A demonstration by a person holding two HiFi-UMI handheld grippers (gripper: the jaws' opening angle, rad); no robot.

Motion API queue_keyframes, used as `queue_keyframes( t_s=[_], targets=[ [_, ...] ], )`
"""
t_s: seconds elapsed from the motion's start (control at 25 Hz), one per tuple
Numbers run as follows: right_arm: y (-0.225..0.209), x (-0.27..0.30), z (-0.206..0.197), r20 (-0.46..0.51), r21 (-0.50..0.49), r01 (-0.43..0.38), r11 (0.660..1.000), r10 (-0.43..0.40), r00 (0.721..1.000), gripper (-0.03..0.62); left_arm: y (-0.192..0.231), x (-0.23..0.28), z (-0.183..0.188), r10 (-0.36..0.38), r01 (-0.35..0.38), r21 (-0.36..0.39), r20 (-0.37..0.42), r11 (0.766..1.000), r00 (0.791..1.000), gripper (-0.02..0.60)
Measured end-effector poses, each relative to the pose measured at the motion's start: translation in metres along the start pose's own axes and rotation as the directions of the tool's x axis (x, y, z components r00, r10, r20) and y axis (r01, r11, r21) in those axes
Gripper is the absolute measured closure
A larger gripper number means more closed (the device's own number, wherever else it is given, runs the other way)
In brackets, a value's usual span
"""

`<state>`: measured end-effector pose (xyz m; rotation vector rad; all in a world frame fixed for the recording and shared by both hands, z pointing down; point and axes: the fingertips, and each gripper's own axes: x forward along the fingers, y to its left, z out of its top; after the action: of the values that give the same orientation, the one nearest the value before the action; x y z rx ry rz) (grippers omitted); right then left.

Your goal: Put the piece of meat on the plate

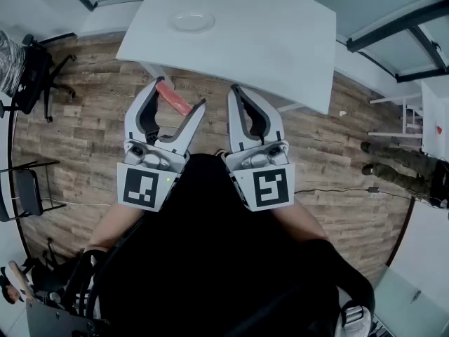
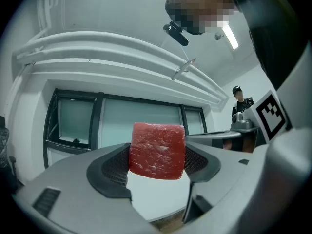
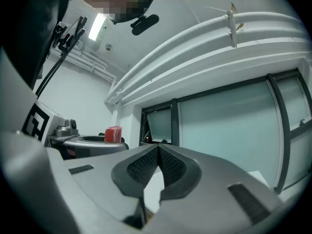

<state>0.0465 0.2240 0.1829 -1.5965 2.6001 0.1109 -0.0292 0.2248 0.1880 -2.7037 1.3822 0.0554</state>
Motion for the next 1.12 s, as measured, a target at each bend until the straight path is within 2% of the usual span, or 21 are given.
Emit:
queue_keyframes(
  t_s=[0.44,0.72,0.92,1.08,1.12],
  targets=[
    [-0.023,-0.032,0.002,0.026,-0.006,-0.019,1.000,0.019,0.999,0.592,-0.035,0.003,0.000,0.016,-0.017,0.005,0.005,1.000,1.000,0.265],
    [-0.032,-0.032,-0.016,-0.028,0.026,-0.041,0.999,0.042,0.999,0.592,-0.043,0.007,-0.013,0.031,-0.031,-0.016,-0.026,0.999,0.999,0.265],
    [-0.043,-0.020,-0.032,-0.061,0.032,-0.010,0.999,0.012,0.998,0.592,-0.028,0.015,-0.026,0.039,-0.041,-0.034,-0.052,0.999,0.998,0.265],
    [-0.055,-0.001,-0.036,-0.072,0.019,0.008,1.000,-0.007,0.997,0.592,-0.017,0.036,-0.027,0.026,-0.026,-0.043,-0.006,0.999,1.000,0.265],
    [-0.058,0.005,-0.036,-0.072,0.017,0.009,1.000,-0.008,0.997,0.592,-0.013,0.043,-0.031,0.026,-0.026,-0.045,-0.016,0.999,1.000,0.265]
  ],
)
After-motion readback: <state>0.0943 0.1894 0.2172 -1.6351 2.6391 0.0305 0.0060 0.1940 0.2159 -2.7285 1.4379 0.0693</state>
